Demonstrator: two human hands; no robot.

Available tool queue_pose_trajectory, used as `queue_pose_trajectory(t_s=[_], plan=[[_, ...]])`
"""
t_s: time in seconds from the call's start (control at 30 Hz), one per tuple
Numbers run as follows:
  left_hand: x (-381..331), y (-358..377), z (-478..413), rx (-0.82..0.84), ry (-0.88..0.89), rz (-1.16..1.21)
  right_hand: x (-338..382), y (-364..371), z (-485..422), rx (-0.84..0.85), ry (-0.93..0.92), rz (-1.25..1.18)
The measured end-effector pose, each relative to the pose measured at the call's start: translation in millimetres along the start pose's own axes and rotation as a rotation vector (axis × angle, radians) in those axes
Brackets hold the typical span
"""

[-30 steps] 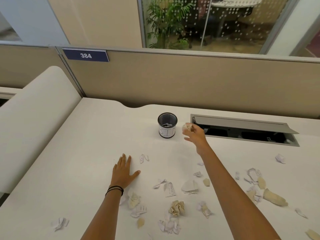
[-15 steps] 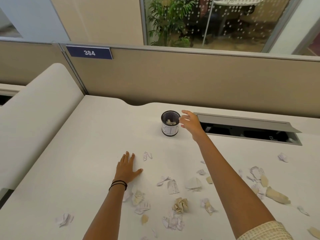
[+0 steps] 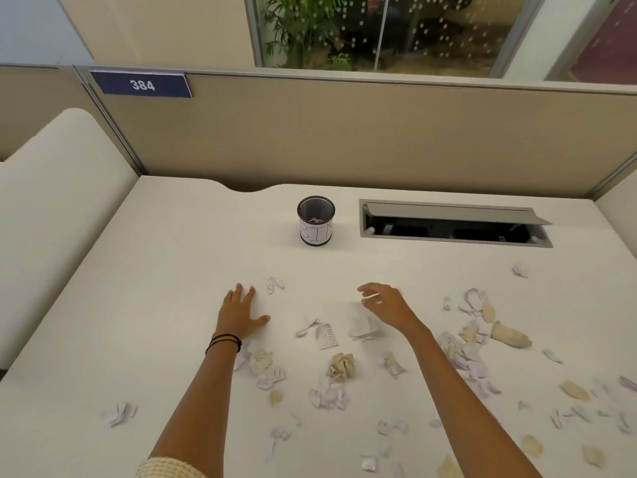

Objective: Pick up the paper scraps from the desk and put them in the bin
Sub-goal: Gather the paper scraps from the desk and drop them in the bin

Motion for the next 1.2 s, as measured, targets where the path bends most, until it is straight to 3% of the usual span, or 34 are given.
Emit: queue_pose_trajectory(t_s=[0.2, 0.43, 0.63, 0.8, 1.0, 1.2], plan=[[0.5, 1.6, 6.3, -0.027, 0.006, 0.002, -5.1, 36.2, 41.9, 0.168, -0.139, 0.128], [1.8, 3.7, 7.8, -0.014, 0.016, -0.028, 7.5, 60.3, 70.8, 0.403, -0.124, 0.431], [-1.0, 6.5, 8.5, -0.009, 0.017, -0.062, 0.5, 73.6, 69.4, 0.432, -0.129, 0.518], [0.3, 9.7, 8.9, -0.022, 0.012, -0.027, 17.4, 58.6, 41.0, 0.353, -0.048, 0.244], [-0.6, 11.4, 7.8, -0.064, 0.013, -0.059, 66.2, 24.1, -13.3, 0.072, 0.113, -0.416], [-0.8, 13.0, 4.3, -0.067, 0.005, -0.069, 107.7, 2.1, -71.5, -0.081, 0.226, -0.713]])
Point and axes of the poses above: each hand's wrist, its own z-axis away from the middle knuckle, its own y-axis out of the palm, x = y × z, the point moved 1 cm from there along -z, towards the middle knuckle, and after that the axes turned 1 degree about -z, right-handed, at the moved point
